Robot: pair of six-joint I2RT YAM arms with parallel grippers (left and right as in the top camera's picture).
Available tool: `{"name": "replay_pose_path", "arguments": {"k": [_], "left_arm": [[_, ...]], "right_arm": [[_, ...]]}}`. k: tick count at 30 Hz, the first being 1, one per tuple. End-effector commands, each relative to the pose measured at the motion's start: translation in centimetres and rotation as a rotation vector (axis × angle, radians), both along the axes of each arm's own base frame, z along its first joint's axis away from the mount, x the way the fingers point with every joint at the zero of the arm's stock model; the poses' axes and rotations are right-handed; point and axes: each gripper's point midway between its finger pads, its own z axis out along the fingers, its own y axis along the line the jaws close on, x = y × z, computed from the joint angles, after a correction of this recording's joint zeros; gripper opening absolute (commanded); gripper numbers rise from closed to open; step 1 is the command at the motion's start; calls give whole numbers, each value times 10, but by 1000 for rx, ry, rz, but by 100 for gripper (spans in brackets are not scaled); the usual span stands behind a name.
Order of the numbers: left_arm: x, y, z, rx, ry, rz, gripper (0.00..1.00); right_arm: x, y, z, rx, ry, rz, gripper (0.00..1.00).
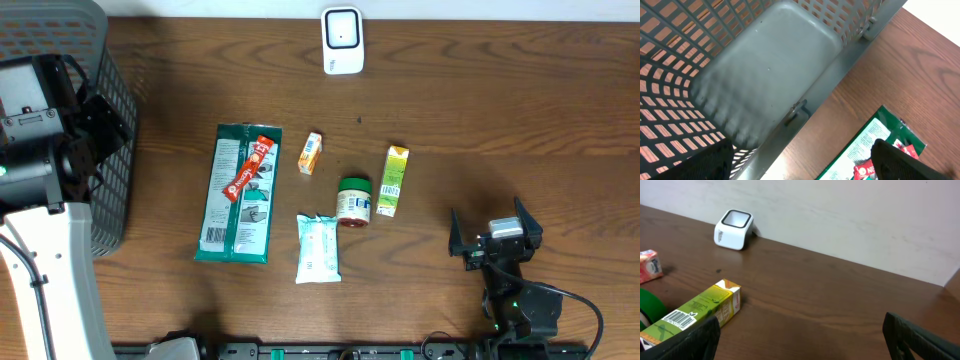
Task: Scan the item barcode
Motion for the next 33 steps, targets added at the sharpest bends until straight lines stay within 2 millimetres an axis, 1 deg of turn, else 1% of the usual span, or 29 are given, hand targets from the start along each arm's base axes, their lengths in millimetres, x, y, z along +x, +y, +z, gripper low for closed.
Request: {"name": "replay_pose_path", "arguments": {"k": [1, 5, 11, 13, 15, 17, 19, 23, 26, 28, 30, 33], "left_arm": [[0, 4, 1, 14, 8, 5, 88], [0, 3, 1, 14, 8, 5, 88], [0, 3, 1, 14, 8, 5, 88], [0, 3, 1, 14, 8, 5, 88], [0, 3, 1, 14, 8, 5, 88], [0, 3, 1, 14, 7, 5, 88], [0, 4, 1, 14, 7, 5, 88], [0, 3, 1, 14, 7, 5, 88], [0, 4, 1, 14, 7, 5, 88], [0, 3, 1, 14, 7, 5, 88], [0, 3, 1, 14, 7, 5, 88], [0, 3, 1, 14, 8, 5, 88]], "right_arm": [[0, 1, 0, 23, 2, 6, 99], [0, 1, 0, 29, 2, 5, 99], [0, 1, 0, 125, 13, -2, 99], [-1, 1, 3, 137, 11, -3, 99], [-3, 1, 12, 165, 10, -6, 99], [-6, -2, 27, 179, -1, -21, 99], [-10, -7, 48, 177, -21, -50, 99], [-21, -11, 103, 205, -55, -72, 99], [-24, -11, 142, 248, -46, -74, 99], [-24, -9, 161, 254, -4, -68, 99], [-20, -7, 178, 253, 72, -65, 99], [-14, -5, 193, 249, 211, -69, 99]]}}
